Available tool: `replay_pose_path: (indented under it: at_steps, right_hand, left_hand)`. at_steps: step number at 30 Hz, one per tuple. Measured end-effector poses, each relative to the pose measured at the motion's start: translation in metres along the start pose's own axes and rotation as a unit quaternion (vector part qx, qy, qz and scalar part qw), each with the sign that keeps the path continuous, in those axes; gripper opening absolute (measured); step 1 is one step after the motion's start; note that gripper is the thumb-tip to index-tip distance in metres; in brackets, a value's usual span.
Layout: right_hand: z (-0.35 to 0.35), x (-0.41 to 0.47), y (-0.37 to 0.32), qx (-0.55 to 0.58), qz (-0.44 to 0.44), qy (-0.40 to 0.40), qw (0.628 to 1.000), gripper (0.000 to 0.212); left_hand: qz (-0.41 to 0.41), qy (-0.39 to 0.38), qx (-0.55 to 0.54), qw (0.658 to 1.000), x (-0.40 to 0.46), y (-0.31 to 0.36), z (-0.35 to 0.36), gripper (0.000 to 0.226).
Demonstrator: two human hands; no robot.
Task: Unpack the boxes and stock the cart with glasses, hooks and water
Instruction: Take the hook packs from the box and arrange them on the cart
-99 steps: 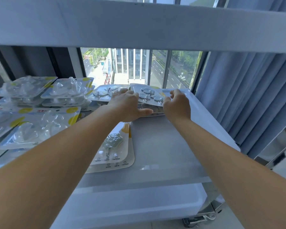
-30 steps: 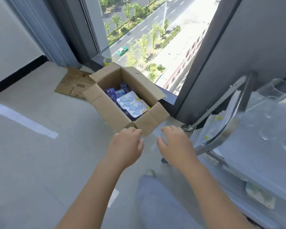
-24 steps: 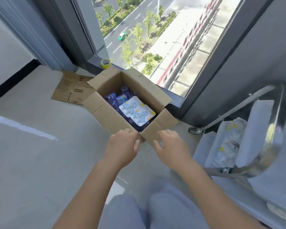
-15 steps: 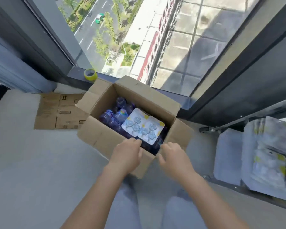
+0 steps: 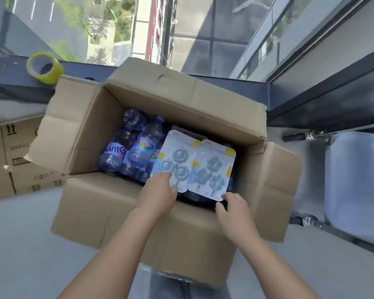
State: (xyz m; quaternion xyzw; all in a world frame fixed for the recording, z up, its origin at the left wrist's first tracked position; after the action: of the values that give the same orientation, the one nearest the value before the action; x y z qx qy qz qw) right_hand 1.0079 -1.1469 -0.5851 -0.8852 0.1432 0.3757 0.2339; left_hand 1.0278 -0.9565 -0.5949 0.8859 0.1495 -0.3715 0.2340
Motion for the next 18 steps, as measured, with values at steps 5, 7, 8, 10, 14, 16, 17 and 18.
replay_pose_path:
  at_steps: [5,7,8,10,14,16,17,18]
  right_hand:
    - [0.03,0.056,0.006,0.061,0.062,0.023,0.996,0.037]
    - [0.041,0.071,0.016,0.105,0.124,0.029,0.986,0.045]
    - [0.047,0.077,0.022,0.132,0.163,0.031,0.977,0.049]
    - [0.056,0.084,0.034,0.189,0.242,0.029,0.951,0.057]
    - [0.065,0.093,0.045,0.271,0.304,0.016,0.913,0.069]
    - [0.066,0.099,0.047,0.273,0.303,0.02,0.913,0.072]
    - [0.068,0.102,0.047,0.272,0.302,0.023,0.913,0.073]
    - [0.068,0.103,0.047,0.269,0.301,0.025,0.914,0.073]
  left_hand:
    - [-0.084,0.004,-0.008,0.996,0.068,-0.023,0.024,0.054]
    - [-0.13,0.015,-0.019,0.991,0.081,-0.029,0.03,0.063]
    - [-0.158,0.02,-0.037,0.987,0.086,-0.032,0.034,0.07]
    - [-0.212,0.02,-0.095,0.972,0.093,-0.037,0.04,0.087]
    - [-0.254,0.025,-0.157,0.954,0.102,-0.043,0.053,0.103]
    - [-0.245,0.03,-0.148,0.958,0.105,-0.043,0.055,0.103]
    - [-0.243,0.03,-0.145,0.959,0.106,-0.043,0.056,0.102]
    - [-0.242,0.029,-0.145,0.959,0.107,-0.043,0.057,0.102]
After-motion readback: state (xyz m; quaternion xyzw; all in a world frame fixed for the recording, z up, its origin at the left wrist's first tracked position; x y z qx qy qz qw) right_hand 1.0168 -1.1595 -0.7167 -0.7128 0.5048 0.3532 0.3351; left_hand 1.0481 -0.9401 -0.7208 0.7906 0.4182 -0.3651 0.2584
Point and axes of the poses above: each hand's wrist, its own x-axis towards the middle knuckle, its own z-axis out of the palm, y = z × x, the point moved 4 cm from there along x, towards the middle knuckle, and after that the axes turned 2 degrees about z, right-handed, at the moved point
